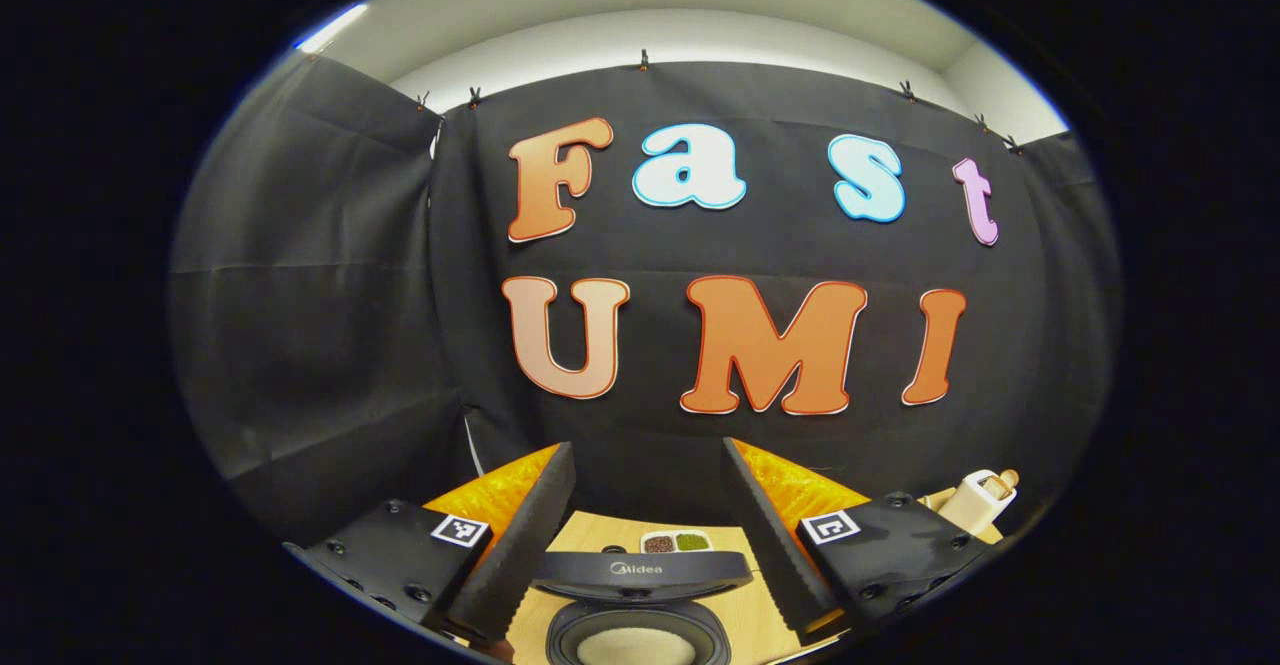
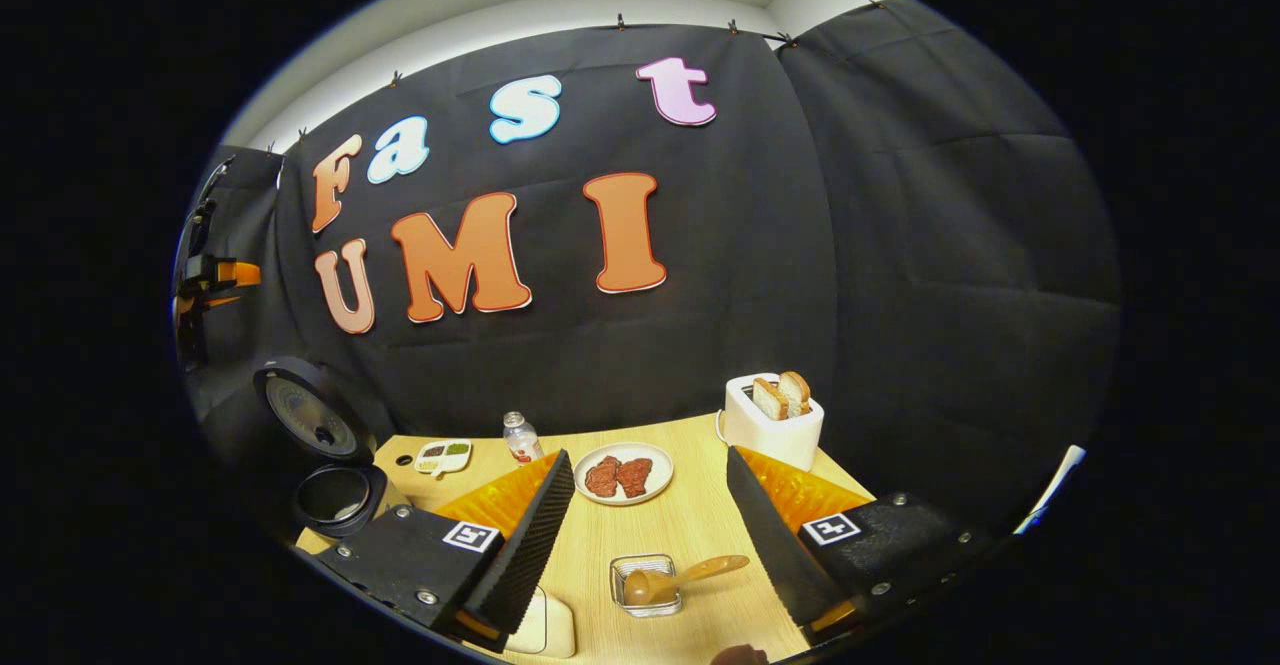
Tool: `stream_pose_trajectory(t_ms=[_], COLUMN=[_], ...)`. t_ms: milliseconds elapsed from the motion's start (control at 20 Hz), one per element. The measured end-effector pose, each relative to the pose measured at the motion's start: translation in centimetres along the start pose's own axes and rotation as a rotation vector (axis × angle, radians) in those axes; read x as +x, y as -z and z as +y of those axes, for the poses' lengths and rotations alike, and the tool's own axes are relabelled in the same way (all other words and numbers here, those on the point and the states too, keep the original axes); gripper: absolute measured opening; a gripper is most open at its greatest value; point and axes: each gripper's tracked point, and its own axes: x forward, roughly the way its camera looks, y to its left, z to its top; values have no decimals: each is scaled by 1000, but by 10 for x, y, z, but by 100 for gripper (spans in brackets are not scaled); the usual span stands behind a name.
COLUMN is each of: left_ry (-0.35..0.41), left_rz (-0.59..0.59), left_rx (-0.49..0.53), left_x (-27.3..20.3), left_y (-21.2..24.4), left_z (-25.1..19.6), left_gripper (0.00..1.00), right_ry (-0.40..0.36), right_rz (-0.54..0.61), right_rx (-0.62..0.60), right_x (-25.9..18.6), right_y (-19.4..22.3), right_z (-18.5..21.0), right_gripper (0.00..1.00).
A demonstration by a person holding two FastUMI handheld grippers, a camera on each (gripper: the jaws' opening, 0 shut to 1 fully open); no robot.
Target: Close the left gripper, press the button to open the rice cooker; take a wooden spoon from the chopstick holder with the right hand, scoop a spoonful of rice and pour it into the rice cooker, then put the wooden spoon back into the chopstick holder.
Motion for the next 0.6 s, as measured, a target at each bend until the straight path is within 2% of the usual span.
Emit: stream_pose_trajectory(t_ms=[100, 200, 300, 600], left_ry=[2, 30, 27, 60], left_rz=[36, 80, 140, 254], left_rx=[6, -4, 17, 6], left_x=[18, 33, 45, 58], left_y=[10, 27, 50, 112], left_z=[4, 0, 3, -6], left_gripper=[100, 94, 98, 95], right_ry=[6, 14, 18, 25], right_rz=[-1, -5, -4, -13], right_rx=[0, 2, 7, 17], right_x=[-3, -6, -8, -19], right_y=[-2, -4, -3, -4], right_z=[0, 1, 4, 10], right_gripper=[95, 95, 95, 95])
